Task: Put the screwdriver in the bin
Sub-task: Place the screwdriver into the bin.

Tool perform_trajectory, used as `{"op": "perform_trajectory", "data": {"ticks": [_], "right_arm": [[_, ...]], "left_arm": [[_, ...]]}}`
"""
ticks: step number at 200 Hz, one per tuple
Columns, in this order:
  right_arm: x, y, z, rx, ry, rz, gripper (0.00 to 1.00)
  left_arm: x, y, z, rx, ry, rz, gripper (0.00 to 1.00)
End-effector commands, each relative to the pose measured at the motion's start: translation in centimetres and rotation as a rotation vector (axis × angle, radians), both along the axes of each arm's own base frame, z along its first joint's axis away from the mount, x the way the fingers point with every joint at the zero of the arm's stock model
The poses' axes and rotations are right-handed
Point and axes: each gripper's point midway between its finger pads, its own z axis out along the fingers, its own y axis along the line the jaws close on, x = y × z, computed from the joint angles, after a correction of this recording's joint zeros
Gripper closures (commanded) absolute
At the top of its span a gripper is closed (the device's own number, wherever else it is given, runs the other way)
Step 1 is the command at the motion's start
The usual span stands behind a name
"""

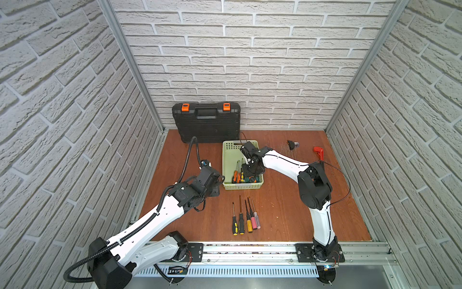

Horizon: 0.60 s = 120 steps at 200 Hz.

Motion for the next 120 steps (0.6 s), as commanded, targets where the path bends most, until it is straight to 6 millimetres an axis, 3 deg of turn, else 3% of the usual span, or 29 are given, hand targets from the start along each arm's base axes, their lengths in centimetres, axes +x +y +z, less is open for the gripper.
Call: {"op": "perform_trajectory", "data": {"ticks": [1,35,43,72,120], "right_arm": [[0.9,0.4,3.7,0.054,-0.09,-0.005,0.66],[1.3,0.8,6.4,0.103,-0.145,-0.002,0.65],[1.1,0.9,8.0,0.133,-0.174,-0.003,0.65],[0.0,1.0,10.3,0.21,-0.208,-0.006,0.65],[-2.1,1.0,12.4,0.303,-0.23,-0.002,0.67]], "left_arm": [[0.3,-0.6,0.5,-0.02,0.01,-0.009,0.45],[-0.6,-1.6,0.1,-0.057,0.068,-0.055,0.45],[-0.8,-1.8,-0.3,-0.061,0.086,-0.064,0.45],[-2.0,-2.7,-1.8,-0.078,0.168,-0.106,0.46],[-5.1,-5.4,-4.6,-0.118,0.288,-0.197,0.49]]}}
